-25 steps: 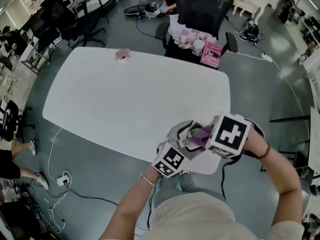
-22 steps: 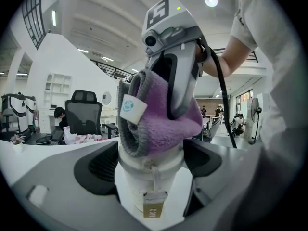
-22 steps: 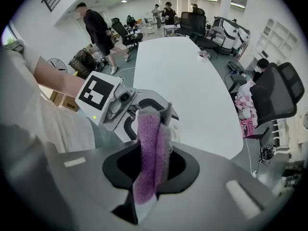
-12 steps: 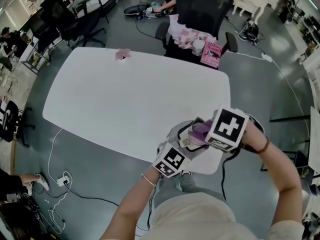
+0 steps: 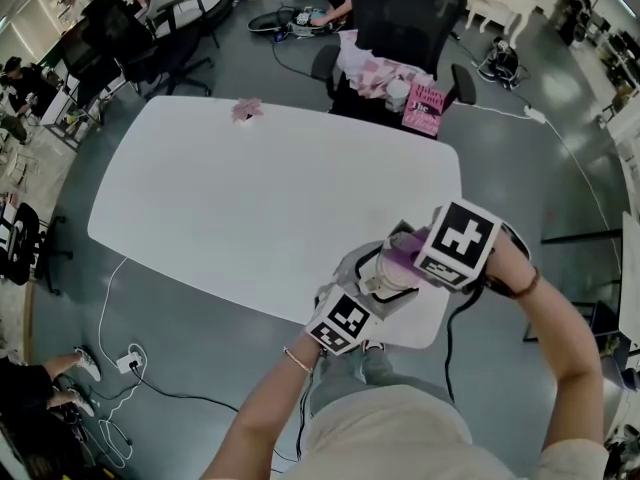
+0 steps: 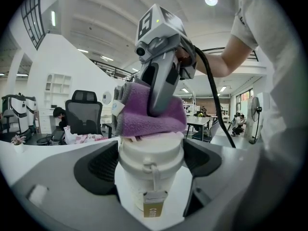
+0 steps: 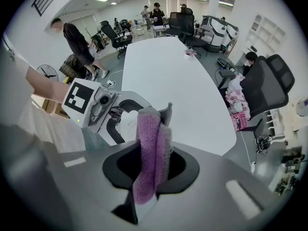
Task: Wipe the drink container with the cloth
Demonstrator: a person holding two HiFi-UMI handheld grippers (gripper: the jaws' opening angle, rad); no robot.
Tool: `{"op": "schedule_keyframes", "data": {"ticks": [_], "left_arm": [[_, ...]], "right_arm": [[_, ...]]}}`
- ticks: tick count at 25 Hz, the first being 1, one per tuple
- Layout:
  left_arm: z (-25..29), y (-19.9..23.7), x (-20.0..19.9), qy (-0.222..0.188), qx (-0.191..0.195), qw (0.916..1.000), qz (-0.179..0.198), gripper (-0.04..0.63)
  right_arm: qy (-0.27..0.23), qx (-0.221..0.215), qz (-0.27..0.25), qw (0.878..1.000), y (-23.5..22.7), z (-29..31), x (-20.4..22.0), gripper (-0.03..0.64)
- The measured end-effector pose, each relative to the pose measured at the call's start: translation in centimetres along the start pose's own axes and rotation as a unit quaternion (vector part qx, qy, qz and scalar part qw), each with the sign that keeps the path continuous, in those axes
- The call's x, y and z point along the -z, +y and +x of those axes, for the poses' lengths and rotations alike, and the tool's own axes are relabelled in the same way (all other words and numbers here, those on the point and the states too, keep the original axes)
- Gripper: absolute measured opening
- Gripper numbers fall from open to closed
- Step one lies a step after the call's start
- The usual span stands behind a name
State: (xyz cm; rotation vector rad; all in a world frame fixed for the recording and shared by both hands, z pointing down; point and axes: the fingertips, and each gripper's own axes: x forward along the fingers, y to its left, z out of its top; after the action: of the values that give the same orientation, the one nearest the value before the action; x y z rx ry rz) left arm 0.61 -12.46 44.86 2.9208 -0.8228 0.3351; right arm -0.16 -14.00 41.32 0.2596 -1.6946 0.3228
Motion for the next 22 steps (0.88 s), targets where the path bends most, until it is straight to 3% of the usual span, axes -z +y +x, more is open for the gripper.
{"op": "schedule_keyframes", "data": {"ticks": [7, 14, 22], "left_arm": [[0.1, -0.2, -0.1, 0.003, -0.002, 1.0000, -0.001, 0.423], [-0.1, 0.0, -0.1, 0.006, -0.006, 1.0000, -0.001, 0.423], [-0.2, 0.0, 0.0, 0.015, -0.013, 0.9998, -0.004, 0.423]], "right_arm": [[-0.011, 0.008, 0.017, 1.000, -1.0, -0.3, 0.4, 0.064], [-0.028, 0.045, 0.042, 0.998, -3.4, -1.3, 1.1, 0.064], [-0.097, 0.003, 0.108, 0.989, -4.4, -2.6, 3.2, 0.064]]}}
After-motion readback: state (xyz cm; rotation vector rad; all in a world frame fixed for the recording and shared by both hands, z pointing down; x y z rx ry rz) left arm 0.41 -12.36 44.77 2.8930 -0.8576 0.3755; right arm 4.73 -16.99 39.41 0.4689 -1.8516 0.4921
